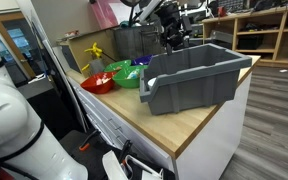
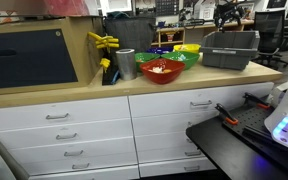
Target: Pick up the brown object from the gray storage container and put it in the navy blue bowl
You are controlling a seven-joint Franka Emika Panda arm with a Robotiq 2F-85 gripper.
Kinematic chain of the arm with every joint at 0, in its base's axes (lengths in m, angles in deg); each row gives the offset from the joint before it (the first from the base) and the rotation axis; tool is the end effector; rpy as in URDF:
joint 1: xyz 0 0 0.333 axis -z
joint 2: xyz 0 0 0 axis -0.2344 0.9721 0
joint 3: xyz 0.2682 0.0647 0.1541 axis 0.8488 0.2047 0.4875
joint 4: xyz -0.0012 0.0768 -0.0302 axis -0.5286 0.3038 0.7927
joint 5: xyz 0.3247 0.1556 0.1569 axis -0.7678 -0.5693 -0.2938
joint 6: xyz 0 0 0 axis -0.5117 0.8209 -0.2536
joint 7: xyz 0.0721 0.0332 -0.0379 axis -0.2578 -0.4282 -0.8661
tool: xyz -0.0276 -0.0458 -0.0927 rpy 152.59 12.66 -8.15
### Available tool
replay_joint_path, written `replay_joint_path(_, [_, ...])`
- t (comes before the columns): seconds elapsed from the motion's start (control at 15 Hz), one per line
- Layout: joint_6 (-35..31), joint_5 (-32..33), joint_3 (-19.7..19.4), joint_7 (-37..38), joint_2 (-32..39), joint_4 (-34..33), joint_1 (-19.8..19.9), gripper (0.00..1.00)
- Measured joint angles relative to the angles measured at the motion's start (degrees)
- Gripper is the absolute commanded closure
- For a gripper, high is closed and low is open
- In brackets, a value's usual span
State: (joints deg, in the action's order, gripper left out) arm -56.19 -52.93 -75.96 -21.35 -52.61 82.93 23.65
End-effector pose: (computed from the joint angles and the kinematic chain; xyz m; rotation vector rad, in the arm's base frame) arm 0.5257 -0.2255 0.4252 2.7270 -0.6561 -0.3618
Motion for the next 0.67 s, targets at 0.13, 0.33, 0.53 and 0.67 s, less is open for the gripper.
replay_joint_path(0.13, [-0.3,-0.1,-0.4,-1.2,0.0,0.6,0.4,0.00])
replay_joint_path(0.33, [-0.4,-2.0,-1.0,-3.9,0.0,0.5,1.5,0.00])
replay_joint_path(0.53, [-0.4,-4.9,-1.5,-6.3,0.0,0.2,2.7,0.00])
replay_joint_path(0.67, [-0.5,-6.6,-1.9,-7.7,0.1,-0.1,3.4,0.00])
